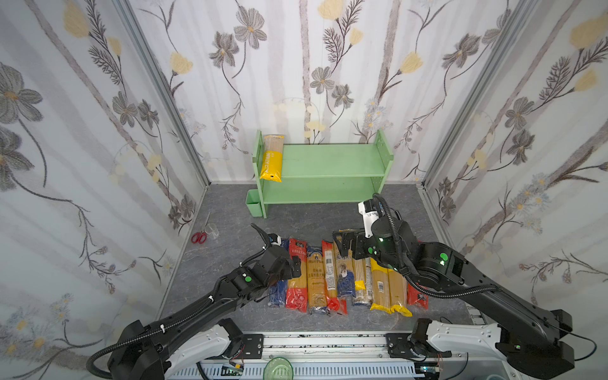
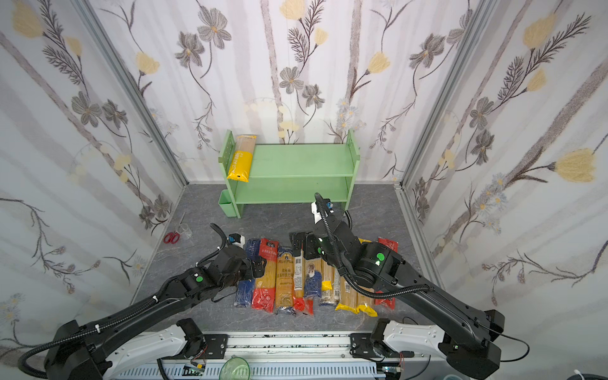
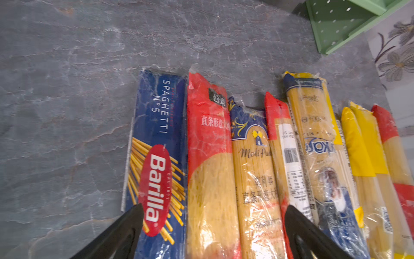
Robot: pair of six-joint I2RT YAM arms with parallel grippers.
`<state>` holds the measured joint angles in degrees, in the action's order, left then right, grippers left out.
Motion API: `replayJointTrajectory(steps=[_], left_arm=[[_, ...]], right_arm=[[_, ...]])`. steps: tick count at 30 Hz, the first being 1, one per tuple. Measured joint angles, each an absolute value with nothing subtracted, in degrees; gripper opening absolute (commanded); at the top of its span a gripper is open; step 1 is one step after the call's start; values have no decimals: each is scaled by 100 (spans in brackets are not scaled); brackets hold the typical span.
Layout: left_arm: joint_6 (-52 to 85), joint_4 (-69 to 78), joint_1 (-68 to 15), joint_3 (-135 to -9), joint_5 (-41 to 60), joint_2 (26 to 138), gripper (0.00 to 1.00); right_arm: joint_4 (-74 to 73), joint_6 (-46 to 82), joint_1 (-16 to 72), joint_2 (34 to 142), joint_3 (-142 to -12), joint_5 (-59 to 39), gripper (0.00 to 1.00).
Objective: Place and organize the pasta boxes and bags onto the shelf
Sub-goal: 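Release the bag and lower the left gripper back toward the pasta row, then grasp the clear Anko spaghetti bag with the left gripper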
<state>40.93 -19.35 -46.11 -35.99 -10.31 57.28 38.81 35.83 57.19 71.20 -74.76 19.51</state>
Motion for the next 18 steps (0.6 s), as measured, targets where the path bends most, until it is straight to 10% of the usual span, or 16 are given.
replayJointTrajectory(steps=[18], left_arm=[[5006,-799,-6383,-4873,-1063,8088,100]], right_arm=[[4143,3701,4657,5649,-6316,1831,100]])
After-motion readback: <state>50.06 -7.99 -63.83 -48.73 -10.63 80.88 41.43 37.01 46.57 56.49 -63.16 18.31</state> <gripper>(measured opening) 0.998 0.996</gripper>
